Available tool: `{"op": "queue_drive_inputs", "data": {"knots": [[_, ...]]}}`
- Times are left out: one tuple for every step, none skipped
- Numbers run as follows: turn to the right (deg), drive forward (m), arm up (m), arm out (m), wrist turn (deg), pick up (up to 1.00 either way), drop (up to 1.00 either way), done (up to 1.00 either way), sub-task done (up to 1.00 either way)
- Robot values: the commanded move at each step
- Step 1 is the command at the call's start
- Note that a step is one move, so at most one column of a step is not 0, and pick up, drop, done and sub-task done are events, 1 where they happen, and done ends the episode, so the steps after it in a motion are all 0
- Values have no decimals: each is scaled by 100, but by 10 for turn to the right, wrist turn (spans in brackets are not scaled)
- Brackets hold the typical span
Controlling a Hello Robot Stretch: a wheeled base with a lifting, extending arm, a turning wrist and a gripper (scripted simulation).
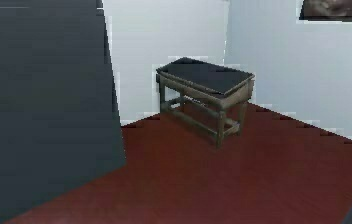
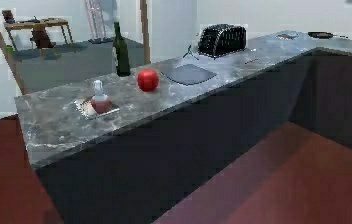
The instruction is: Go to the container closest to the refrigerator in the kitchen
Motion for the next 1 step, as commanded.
{"op": "queue_drive_inputs", "data": {"knots": [[0, 100, 0, 0, 0, 0, 0, 0, 0]]}}
